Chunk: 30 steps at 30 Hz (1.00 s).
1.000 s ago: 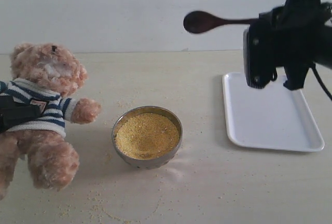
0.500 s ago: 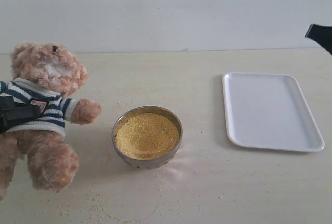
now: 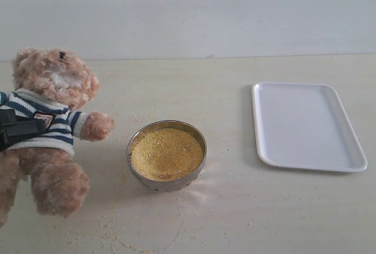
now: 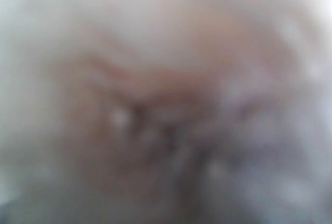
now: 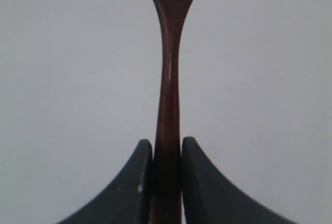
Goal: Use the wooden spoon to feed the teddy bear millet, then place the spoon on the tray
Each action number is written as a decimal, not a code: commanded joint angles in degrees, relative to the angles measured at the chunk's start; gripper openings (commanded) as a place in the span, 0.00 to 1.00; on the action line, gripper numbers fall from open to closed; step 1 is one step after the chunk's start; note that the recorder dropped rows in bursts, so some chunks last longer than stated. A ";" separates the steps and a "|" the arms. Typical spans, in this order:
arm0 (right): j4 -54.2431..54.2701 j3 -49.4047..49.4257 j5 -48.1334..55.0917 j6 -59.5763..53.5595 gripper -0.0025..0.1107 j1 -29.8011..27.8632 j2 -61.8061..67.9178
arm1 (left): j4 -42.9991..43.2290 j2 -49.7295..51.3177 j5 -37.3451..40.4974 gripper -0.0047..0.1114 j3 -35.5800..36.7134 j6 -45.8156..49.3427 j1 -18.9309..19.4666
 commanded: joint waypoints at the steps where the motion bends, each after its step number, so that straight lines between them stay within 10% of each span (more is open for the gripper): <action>1: -22.22 -0.90 5.53 -23.58 0.02 -6.10 -4.91 | -1.10 -0.10 1.74 0.08 0.02 0.42 0.07; 5: -36.55 -7.67 30.92 -52.57 0.02 -7.25 -7.17 | -1.10 -0.10 2.85 0.08 0.02 0.42 0.07; 14: -35.21 -15.93 54.05 -107.34 0.02 -6.03 -6.94 | -1.10 -0.10 2.27 0.08 0.02 0.42 0.07; 24: -29.67 -15.93 61.11 -145.96 0.02 -0.46 -3.13 | -1.10 -0.10 -1.54 0.08 0.02 0.42 0.07; 30: -21.52 -15.93 59.02 -147.00 0.02 2.73 -3.01 | -1.10 -0.10 -1.50 0.08 0.02 0.42 0.07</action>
